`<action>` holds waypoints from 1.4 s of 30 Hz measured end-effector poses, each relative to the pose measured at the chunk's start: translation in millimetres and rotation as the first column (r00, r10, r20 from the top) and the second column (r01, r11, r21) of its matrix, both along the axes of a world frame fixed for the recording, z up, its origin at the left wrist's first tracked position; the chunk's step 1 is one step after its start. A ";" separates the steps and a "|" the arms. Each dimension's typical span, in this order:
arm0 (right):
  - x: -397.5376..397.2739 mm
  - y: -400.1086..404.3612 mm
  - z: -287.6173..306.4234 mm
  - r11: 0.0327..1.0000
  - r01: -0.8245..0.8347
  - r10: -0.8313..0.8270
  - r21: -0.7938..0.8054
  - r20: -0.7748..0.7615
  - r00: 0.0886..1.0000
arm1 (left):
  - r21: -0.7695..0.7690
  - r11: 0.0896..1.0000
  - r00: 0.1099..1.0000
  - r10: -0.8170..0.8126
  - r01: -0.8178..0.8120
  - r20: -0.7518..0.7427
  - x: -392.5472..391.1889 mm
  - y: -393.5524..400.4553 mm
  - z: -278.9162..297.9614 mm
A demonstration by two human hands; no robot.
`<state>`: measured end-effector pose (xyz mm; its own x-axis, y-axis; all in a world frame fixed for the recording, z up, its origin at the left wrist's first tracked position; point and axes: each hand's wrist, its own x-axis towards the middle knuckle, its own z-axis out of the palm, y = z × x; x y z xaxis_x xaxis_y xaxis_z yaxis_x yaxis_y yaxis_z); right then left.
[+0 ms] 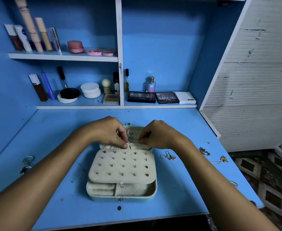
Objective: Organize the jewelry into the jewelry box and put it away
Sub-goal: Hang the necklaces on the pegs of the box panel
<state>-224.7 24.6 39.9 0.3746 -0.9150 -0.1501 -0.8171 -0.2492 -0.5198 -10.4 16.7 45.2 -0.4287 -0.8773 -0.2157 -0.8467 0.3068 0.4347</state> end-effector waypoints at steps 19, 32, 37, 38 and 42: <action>2.4 3.5 -4.1 0.999 -0.035 0.036 0.018 -0.027 0.999 | -0.139 0.989 0.998 0.046 -0.053 -0.053 -14.9 -6.9 -3.6; -3.5 0.7 -3.9 0.995 -0.070 0.068 0.073 0.027 0.997 | -0.242 0.970 0.999 -0.030 0.037 0.029 -11.8 -9.2 -26.4; -3.7 -1.0 -4.0 0.994 -0.079 0.077 0.076 0.027 0.997 | -0.219 0.975 0.998 -0.033 0.022 -0.045 -9.2 -1.3 -20.9; -3.8 -1.1 -3.9 0.994 -0.080 0.078 0.076 0.027 0.997 | -0.212 0.977 0.998 -0.037 0.026 -0.048 -9.6 0.0 -19.5; -3.6 -1.1 -3.9 0.994 -0.081 0.079 0.074 0.028 0.996 | -0.175 0.984 0.999 -0.040 0.039 -0.001 -11.4 2.5 -17.4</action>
<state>-228.3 23.5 35.9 0.4510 -0.8682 -0.2070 -0.7825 -0.2730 -0.5597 -21.9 19.2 27.7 -0.4646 -0.8836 -0.0587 -0.8304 0.4117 0.3754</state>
